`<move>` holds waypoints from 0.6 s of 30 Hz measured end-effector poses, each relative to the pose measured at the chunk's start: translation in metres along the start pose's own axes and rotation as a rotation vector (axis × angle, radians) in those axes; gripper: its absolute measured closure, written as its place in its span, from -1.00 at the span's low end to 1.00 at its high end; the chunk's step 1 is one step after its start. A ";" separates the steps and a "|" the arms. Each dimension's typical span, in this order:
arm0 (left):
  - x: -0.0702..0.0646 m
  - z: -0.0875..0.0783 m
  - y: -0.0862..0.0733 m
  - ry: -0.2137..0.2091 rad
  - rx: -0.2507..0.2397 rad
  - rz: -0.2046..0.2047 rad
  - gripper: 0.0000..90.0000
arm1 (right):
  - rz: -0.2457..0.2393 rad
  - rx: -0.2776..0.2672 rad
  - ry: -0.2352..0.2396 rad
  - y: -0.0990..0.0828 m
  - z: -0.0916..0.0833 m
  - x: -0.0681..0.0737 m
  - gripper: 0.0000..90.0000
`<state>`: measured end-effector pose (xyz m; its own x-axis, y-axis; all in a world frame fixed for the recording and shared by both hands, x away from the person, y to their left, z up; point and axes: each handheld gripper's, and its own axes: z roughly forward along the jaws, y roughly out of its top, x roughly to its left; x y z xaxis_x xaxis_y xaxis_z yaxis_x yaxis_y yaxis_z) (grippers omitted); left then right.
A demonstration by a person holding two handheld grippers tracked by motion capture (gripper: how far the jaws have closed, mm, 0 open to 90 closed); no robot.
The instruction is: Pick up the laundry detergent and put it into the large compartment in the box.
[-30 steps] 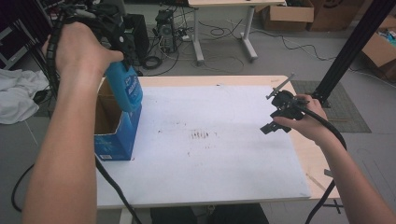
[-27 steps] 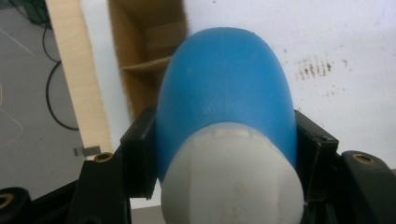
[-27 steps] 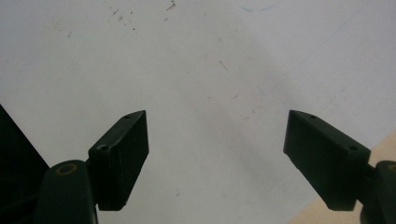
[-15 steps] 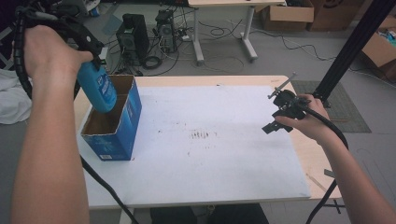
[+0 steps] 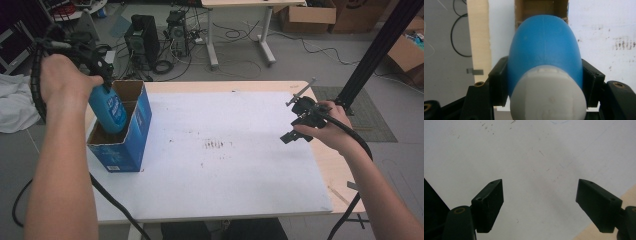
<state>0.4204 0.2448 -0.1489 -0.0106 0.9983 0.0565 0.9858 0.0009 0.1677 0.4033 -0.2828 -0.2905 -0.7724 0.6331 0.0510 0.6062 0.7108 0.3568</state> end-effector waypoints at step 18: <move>0.001 0.084 -0.007 -0.019 0.078 0.015 -0.15 | -0.005 0.009 -0.003 0.005 0.003 0.003 -0.51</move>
<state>0.4277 0.2507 -0.2323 0.0069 0.9992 0.0392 0.9959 -0.0103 0.0893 0.4041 -0.2766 -0.2917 -0.7747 0.6307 0.0461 0.6041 0.7166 0.3486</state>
